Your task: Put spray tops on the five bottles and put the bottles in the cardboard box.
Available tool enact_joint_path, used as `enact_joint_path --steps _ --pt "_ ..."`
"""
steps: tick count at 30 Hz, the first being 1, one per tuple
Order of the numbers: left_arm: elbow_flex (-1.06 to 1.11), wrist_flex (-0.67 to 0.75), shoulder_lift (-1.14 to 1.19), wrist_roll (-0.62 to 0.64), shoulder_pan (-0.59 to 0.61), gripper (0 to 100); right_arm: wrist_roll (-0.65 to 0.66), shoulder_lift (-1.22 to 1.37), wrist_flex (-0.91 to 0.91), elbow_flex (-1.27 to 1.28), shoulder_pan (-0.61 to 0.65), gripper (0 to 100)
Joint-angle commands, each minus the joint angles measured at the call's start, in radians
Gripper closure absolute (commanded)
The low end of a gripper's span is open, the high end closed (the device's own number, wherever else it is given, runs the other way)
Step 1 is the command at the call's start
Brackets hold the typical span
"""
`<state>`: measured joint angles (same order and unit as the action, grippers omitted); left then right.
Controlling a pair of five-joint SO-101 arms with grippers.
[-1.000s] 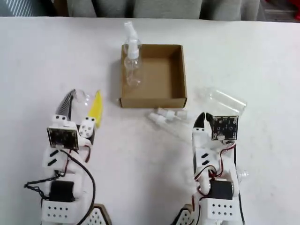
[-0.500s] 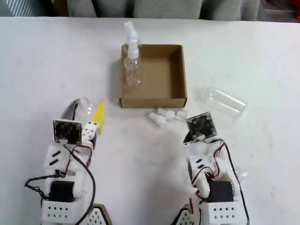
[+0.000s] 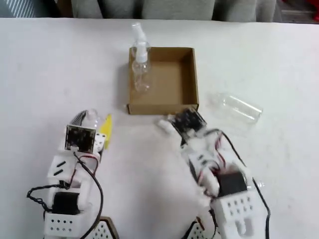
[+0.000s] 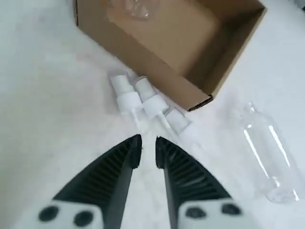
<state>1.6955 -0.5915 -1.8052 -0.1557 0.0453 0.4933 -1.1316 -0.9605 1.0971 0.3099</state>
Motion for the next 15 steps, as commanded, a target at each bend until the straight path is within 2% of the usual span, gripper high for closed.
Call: enact_joint_path --steps 1,9,15 --pt "-0.003 -0.035 -0.021 -0.011 -0.004 94 0.041 0.222 -0.007 -0.176 0.061 95.3" --pt "-0.003 -0.112 -0.021 -0.012 -0.002 94 0.242 0.638 -0.125 -0.459 0.143 94.7" --pt "-0.003 -0.115 -0.021 -0.012 -0.002 94 0.341 0.918 -0.202 -0.640 0.145 88.2"
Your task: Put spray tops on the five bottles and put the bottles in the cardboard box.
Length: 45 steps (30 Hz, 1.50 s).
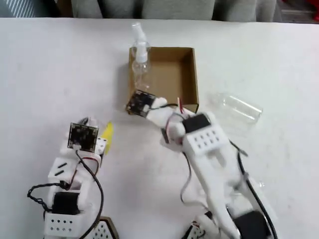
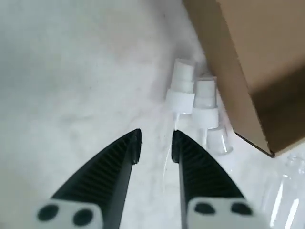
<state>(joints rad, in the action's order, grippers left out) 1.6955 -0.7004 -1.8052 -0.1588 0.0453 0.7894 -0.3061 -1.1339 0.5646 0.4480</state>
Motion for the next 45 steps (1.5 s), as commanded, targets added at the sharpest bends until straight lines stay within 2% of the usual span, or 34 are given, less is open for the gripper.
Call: enact_joint_path --steps 1,10,20,32,37,41,45 --pt "-0.003 -0.006 -0.021 -0.009 -0.002 94 0.054 0.134 -0.038 -0.137 0.007 88.0" --pt "-0.003 -0.002 -0.021 -0.009 0.033 94 0.089 0.467 -0.113 -0.385 0.007 83.4" --pt "-0.003 -0.002 -0.021 -0.009 0.035 94 0.091 0.634 -0.111 -0.486 -0.028 84.4" --pt "-0.003 -0.002 -0.021 -0.009 0.035 94 0.094 0.690 -0.084 -0.489 -0.027 85.1" --pt "-0.003 -0.002 -0.021 -0.009 0.035 94 0.095 0.690 -0.085 -0.489 -0.028 98.5" --pt "-0.003 -0.002 -0.021 -0.009 0.033 94 0.094 0.671 -0.128 -0.500 -0.028 98.5" --pt "-0.003 -0.002 -0.021 -0.009 0.030 94 0.069 0.601 -0.249 -0.594 -0.028 98.2"
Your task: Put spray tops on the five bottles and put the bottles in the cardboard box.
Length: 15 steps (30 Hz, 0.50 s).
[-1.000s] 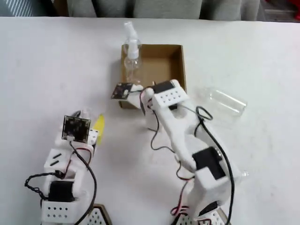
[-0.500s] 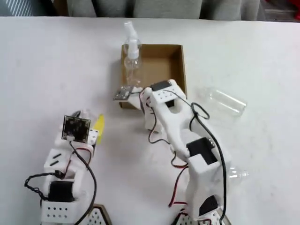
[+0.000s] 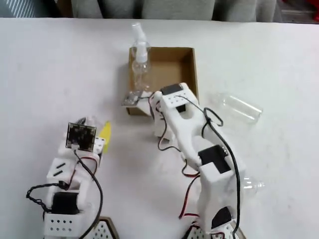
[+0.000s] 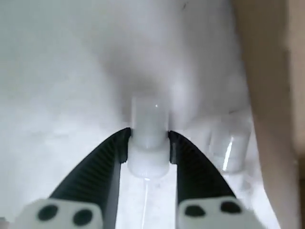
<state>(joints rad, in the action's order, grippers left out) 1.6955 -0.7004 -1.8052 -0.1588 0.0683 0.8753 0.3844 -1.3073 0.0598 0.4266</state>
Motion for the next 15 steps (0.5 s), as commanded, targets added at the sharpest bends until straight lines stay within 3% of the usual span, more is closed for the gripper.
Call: enact_joint_path --steps 1,12,15 --pt "-0.003 -0.002 -0.021 -0.009 0.007 94 -0.049 -0.113 -0.104 -0.120 -0.007 98.2" --pt "-0.003 0.005 -0.022 -0.009 0.004 94 -0.585 -0.406 -0.179 -0.321 0.025 97.8" --pt "-0.003 0.020 -0.021 -0.009 -0.019 94 -0.672 -0.473 -0.162 -0.322 0.076 97.8"
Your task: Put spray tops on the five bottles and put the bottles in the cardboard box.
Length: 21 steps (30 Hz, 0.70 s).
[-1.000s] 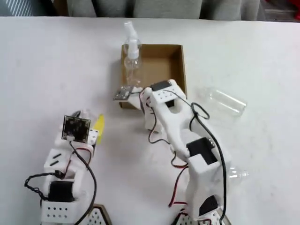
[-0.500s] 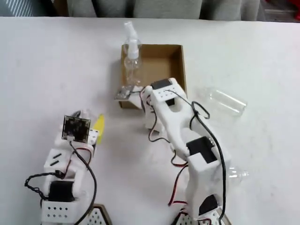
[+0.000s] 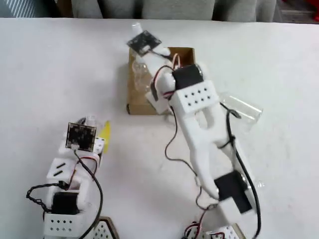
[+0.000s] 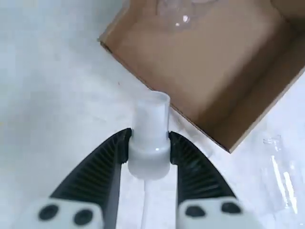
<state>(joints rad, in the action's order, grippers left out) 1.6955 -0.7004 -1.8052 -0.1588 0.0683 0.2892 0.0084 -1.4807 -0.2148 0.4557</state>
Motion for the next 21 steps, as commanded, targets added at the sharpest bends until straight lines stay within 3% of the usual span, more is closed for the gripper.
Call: enact_joint_path --steps 1,12,17,21 --pt "-0.003 0.018 -0.021 -0.009 -0.028 94 -0.103 -0.114 0.025 -0.044 0.068 97.8" --pt "-0.003 0.012 -0.021 0.000 -0.110 94 -0.138 -0.334 0.282 -0.041 0.209 98.1" --pt "-0.003 0.011 -0.021 0.000 -0.182 94 -0.374 -0.424 0.325 -0.041 0.209 98.1" --pt "-0.003 0.011 -0.024 0.002 -0.246 94 -0.420 -0.489 0.325 -0.040 0.203 98.2"
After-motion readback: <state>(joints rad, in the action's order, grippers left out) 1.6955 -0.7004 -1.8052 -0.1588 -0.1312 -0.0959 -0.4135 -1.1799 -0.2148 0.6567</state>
